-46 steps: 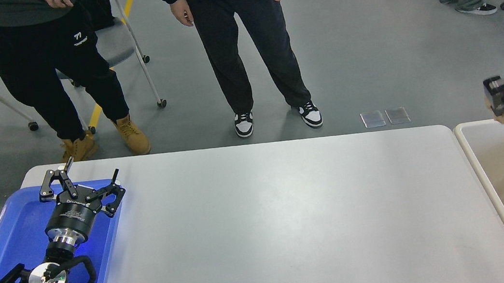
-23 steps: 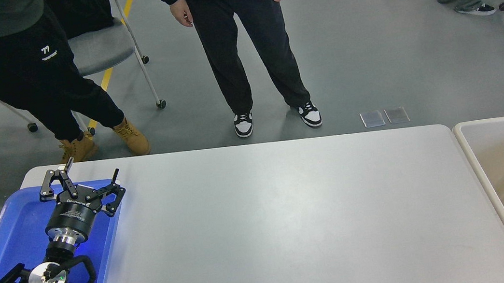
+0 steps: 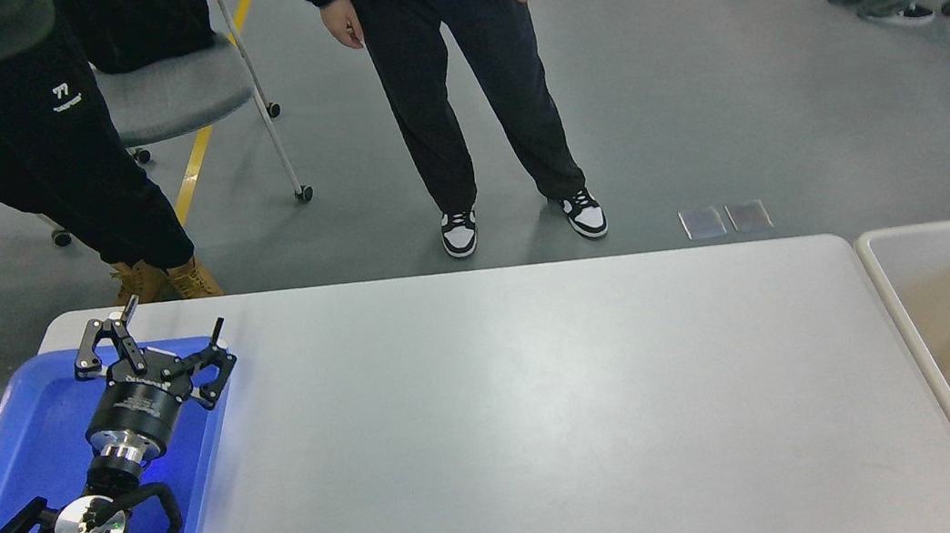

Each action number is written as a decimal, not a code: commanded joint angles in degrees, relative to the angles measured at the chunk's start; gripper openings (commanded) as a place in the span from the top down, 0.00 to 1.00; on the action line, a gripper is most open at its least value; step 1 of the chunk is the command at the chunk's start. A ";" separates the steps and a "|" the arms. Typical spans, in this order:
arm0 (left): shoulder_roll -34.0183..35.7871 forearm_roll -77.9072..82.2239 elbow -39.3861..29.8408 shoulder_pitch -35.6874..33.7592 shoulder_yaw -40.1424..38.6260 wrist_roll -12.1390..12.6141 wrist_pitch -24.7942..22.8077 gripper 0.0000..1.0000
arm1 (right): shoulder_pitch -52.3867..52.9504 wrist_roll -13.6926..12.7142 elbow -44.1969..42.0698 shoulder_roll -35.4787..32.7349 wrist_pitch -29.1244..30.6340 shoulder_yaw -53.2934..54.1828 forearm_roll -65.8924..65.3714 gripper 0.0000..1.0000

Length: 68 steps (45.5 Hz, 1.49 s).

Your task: Tidy desktop

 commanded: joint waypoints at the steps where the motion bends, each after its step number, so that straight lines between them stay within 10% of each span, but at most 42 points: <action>1: 0.00 -0.05 0.00 0.00 0.03 0.00 0.00 0.00 | -20.65 -1.78 -23.20 10.90 -6.07 25.17 14.62 1.00; 19: 0.00 -0.05 0.00 0.00 0.03 0.00 0.00 0.00 | -32.51 -1.87 -23.55 15.82 -5.54 56.21 15.24 1.00; 45: 0.00 -0.05 0.00 -0.09 0.03 0.00 0.00 0.00 | -41.31 -1.43 -24.87 18.20 -4.05 64.48 15.50 0.77; 49: 0.00 -0.05 0.00 0.00 0.03 0.00 0.00 0.00 | -41.39 -1.34 -24.87 18.20 -3.96 64.57 15.50 0.63; 54: 0.00 -0.05 0.00 0.00 0.03 0.00 0.00 0.00 | -41.31 -1.25 -24.96 18.20 -4.66 63.87 15.42 0.00; 68: 0.00 -0.05 0.00 -0.09 0.03 0.00 0.00 0.00 | -36.48 -1.34 -23.99 16.10 -3.96 63.43 14.45 0.00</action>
